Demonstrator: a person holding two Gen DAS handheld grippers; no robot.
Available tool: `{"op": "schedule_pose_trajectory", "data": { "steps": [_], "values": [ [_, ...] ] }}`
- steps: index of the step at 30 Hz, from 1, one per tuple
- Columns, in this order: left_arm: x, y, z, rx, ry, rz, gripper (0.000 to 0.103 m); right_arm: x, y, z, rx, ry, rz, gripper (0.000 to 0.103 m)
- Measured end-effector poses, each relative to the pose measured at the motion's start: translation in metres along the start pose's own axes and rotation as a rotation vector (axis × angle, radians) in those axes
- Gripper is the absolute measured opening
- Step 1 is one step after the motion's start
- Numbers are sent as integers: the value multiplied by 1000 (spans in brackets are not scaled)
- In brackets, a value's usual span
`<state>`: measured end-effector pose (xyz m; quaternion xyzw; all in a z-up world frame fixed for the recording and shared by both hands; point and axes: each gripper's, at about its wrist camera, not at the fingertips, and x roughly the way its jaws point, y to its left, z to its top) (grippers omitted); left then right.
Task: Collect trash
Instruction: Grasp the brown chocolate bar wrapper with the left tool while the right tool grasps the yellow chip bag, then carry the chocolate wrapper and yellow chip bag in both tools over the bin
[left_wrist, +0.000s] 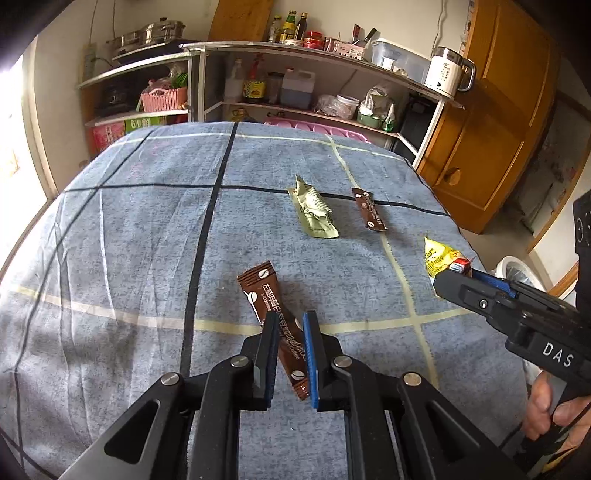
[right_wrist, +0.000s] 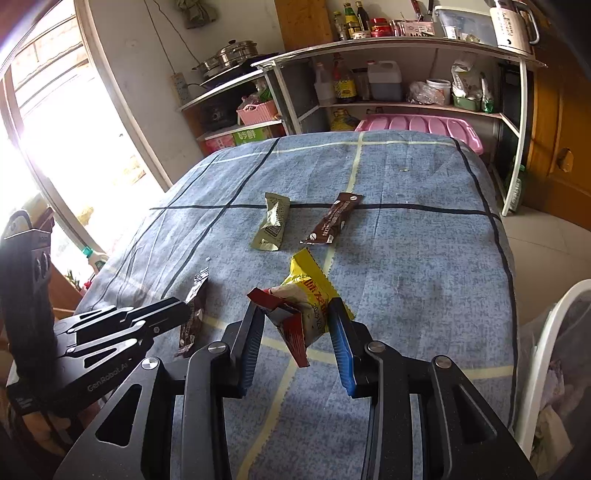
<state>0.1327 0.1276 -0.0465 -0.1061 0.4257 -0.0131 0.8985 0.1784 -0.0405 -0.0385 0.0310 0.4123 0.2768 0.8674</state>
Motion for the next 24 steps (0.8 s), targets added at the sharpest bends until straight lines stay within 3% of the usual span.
{"op": "schedule_pose_trajectory", "data": {
  "steps": [1,4,5,10,12,14,15,24],
  "values": [
    [2,2,0,-14,8,12,19,-1,0,-1,2,0,2,37],
    [11,6,-2,-20,39,51,49,-3,2,-2,-4,-4,4,37],
    [14,7,-2,-25,43,44,49,-3,2,-3,-6,-5,4,37],
    [21,6,3,-27,22,71,49,-4,1,-3,-1,-9,3,37],
    [23,2,4,-4,22,109,42,-4,1,-4,3,-10,6,37],
    [23,1,4,10,18,140,21,-4,0,-5,1,-10,7,37],
    [23,3,4,3,18,137,18,-5,0,-5,2,-11,7,37],
    [11,1,5,-5,4,75,18,-19,-7,-9,18,-38,9,37]
  ]
}}
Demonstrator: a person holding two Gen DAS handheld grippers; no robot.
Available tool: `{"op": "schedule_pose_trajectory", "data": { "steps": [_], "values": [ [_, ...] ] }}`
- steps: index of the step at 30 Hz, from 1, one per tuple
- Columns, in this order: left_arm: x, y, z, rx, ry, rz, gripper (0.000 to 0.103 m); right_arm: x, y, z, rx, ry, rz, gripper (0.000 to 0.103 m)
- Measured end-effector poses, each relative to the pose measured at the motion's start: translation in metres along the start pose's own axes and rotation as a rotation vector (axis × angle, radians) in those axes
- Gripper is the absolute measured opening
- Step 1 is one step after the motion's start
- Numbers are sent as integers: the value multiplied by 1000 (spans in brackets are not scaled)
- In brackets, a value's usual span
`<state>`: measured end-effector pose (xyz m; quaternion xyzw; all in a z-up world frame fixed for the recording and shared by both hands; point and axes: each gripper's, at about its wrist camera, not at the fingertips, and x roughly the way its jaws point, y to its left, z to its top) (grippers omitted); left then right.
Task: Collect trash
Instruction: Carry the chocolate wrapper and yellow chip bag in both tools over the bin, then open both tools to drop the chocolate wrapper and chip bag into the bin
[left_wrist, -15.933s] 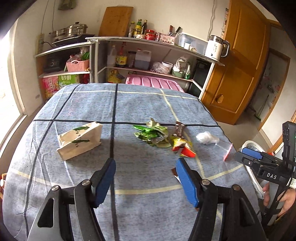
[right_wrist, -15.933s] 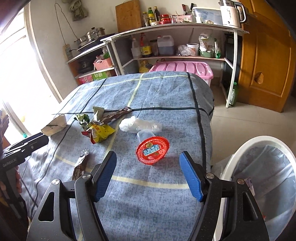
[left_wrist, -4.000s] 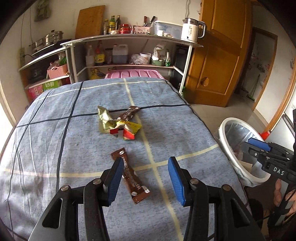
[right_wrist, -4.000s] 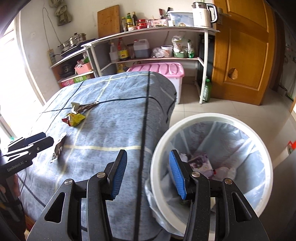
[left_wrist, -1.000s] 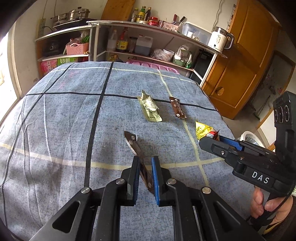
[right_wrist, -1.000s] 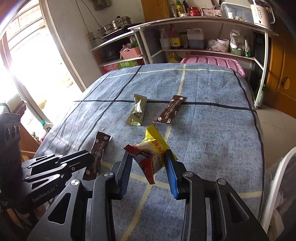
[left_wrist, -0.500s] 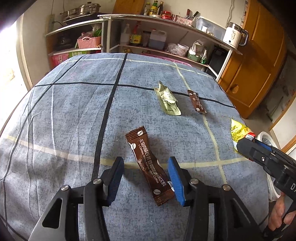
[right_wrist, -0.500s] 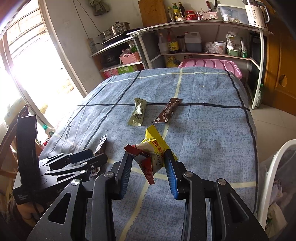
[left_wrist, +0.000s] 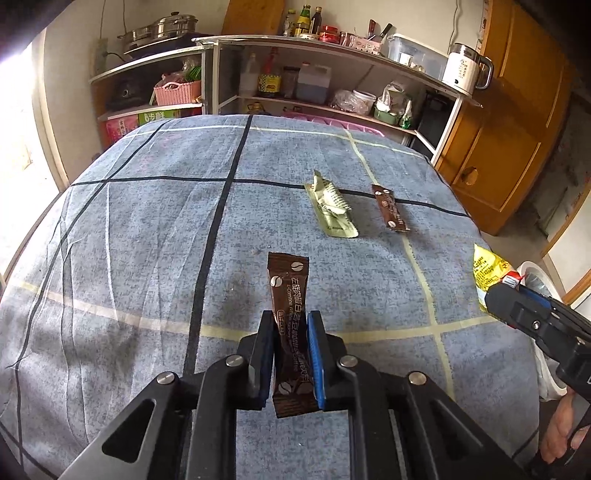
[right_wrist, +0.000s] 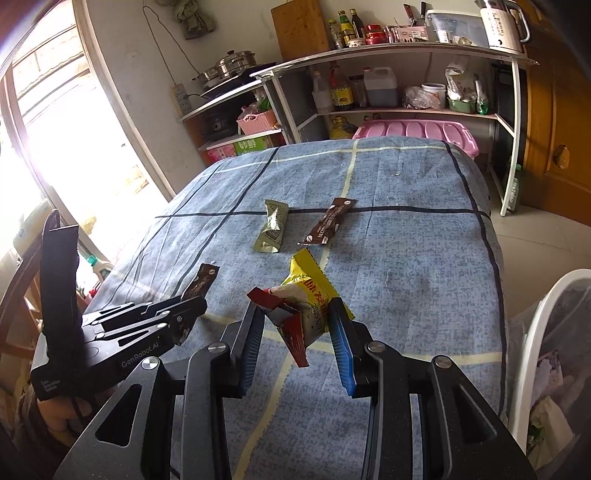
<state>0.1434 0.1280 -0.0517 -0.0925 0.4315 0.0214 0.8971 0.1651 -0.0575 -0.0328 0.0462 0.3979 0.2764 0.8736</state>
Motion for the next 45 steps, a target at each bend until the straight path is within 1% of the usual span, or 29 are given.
{"op": "schedule_pose_trajectory", "data": {
  "steps": [2,7,13,16,24,26,30,33,34,36,38,41,43,45],
  "values": [
    [-8,-7,1,15,-17,-16,18,-7,-4,-1,9,-10,-2,37],
    [-27,-37,5,66,-41,-104,18,-33,-19,-3,30,-44,-26,37],
    [-42,-91,10,154,-65,-223,18,-74,-47,-10,57,-85,-96,37],
    [-41,-118,11,188,-50,-288,18,-95,-68,-16,86,-104,-148,37],
    [-33,-193,4,296,-18,-395,18,-134,-122,-33,170,-112,-253,37],
    [-31,-212,1,327,-2,-433,18,-141,-135,-39,190,-110,-277,37],
    [-24,-245,-4,373,24,-470,18,-152,-157,-51,231,-97,-315,37],
    [-14,-268,-11,399,64,-502,18,-154,-173,-60,258,-71,-355,37],
    [-10,-275,-13,402,81,-506,18,-153,-178,-63,266,-60,-373,37],
    [-3,-287,-19,422,99,-511,18,-153,-190,-70,290,-44,-379,37],
    [5,-297,-24,434,122,-515,18,-152,-201,-76,312,-31,-384,37],
    [15,-308,-27,434,162,-535,18,-151,-214,-83,335,-6,-416,37],
    [17,-312,-31,448,173,-534,18,-150,-221,-87,350,12,-413,38],
    [22,-316,-32,446,187,-525,26,-149,-225,-90,350,28,-415,39]
  ]
}}
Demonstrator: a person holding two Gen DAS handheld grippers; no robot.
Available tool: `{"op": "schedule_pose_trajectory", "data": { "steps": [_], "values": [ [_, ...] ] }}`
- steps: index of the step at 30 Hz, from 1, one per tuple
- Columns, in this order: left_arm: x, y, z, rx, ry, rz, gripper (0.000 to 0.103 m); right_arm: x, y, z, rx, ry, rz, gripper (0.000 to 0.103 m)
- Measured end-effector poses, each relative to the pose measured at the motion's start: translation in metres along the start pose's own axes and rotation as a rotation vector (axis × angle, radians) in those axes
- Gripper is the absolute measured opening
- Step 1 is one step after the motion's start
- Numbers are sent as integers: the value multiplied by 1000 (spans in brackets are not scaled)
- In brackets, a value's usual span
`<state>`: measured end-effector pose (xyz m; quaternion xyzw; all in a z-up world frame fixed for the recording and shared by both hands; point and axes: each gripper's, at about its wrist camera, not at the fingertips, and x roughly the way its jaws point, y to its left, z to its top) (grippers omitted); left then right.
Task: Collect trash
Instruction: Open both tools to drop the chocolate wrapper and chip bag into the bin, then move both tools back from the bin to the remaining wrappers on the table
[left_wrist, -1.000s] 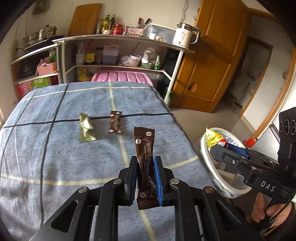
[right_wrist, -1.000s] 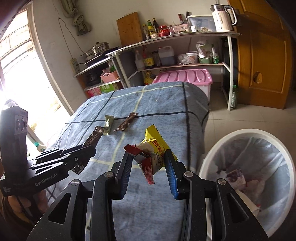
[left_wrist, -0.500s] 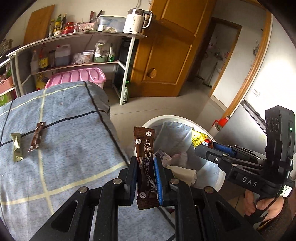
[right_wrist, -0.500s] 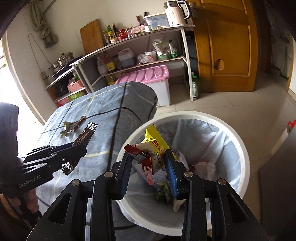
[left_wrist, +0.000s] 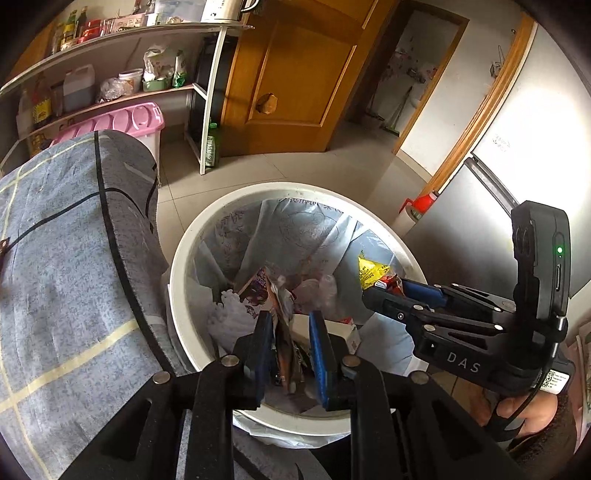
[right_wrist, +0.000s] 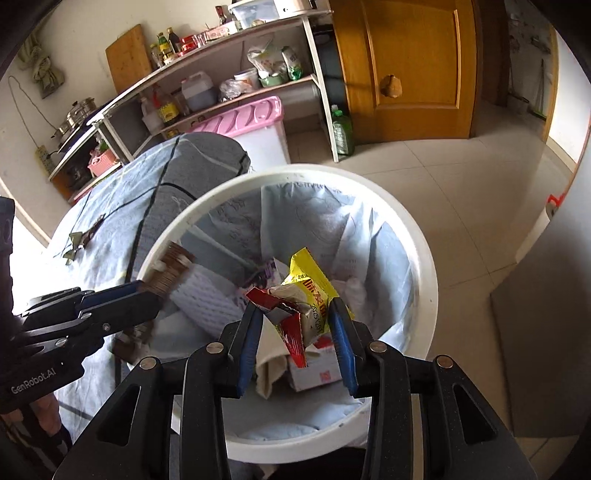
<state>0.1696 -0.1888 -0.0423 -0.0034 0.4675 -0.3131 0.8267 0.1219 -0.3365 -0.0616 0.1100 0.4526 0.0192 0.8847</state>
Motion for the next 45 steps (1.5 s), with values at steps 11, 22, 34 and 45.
{"op": "schedule_pose_trajectory", "data": {
  "steps": [11,22,34,45],
  "values": [
    [-14,9,-2,-4,-34,28,39,-8,0,0,25,-36,-12,57],
    [-74,62,-10,-102,-132,123,40,-22,52,14,-35,-93,41,57],
    [-135,140,-23,-236,-210,247,40,-7,134,33,-128,-97,126,57],
    [-169,193,-32,-294,-248,364,40,16,202,52,-206,-84,177,57]
  ]
}}
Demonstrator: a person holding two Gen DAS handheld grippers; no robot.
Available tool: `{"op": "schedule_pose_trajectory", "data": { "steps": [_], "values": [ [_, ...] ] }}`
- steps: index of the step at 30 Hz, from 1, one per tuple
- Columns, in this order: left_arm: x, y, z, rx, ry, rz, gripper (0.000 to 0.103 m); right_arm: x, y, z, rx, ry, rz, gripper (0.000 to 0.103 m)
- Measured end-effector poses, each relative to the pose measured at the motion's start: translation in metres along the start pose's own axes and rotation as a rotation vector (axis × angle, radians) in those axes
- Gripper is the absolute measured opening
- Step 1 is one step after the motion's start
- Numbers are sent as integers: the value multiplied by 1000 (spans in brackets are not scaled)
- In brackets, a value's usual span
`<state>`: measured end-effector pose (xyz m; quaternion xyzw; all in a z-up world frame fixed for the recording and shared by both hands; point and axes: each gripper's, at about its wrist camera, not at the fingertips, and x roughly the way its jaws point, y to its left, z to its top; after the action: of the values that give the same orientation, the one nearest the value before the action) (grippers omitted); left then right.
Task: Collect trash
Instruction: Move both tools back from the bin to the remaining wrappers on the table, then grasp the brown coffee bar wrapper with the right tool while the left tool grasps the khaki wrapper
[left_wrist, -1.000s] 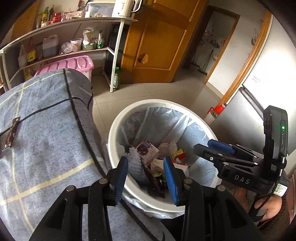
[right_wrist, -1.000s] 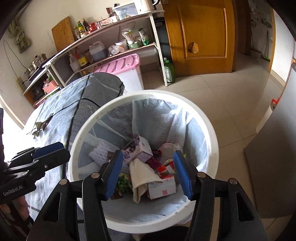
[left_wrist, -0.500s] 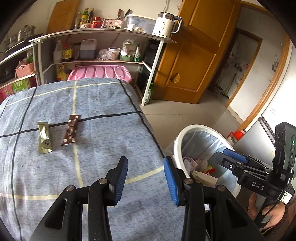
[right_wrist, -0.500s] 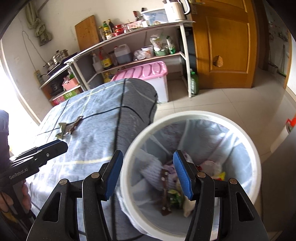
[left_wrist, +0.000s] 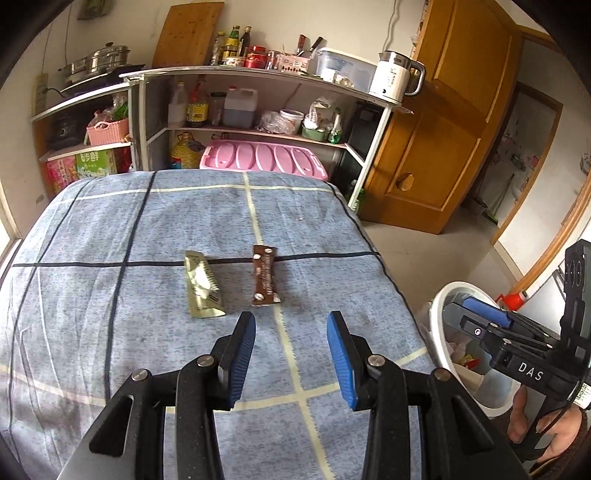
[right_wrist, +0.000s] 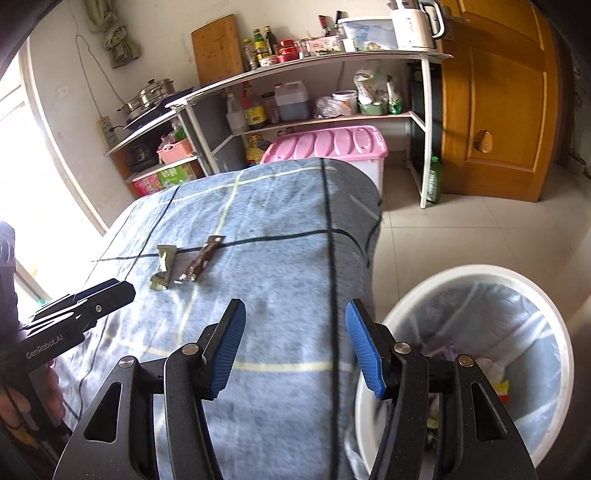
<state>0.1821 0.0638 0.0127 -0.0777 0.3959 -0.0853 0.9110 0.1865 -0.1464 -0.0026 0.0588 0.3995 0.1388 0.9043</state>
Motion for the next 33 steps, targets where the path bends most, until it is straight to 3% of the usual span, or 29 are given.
{"op": "schedule_pose_trajectory", "data": {
  "steps": [11,20,25,33],
  "values": [
    [18,63,8,-79,16,60,40,67,60,31,-70,47,58,57],
    [48,69,14,-74,36,44,40,101,65,36,-57,58,24,57],
    [72,66,16,-59,74,80,40,109,71,36,-89,67,10,57],
    [86,74,16,-33,65,117,40,125,81,37,-110,75,21,57]
  ]
}}
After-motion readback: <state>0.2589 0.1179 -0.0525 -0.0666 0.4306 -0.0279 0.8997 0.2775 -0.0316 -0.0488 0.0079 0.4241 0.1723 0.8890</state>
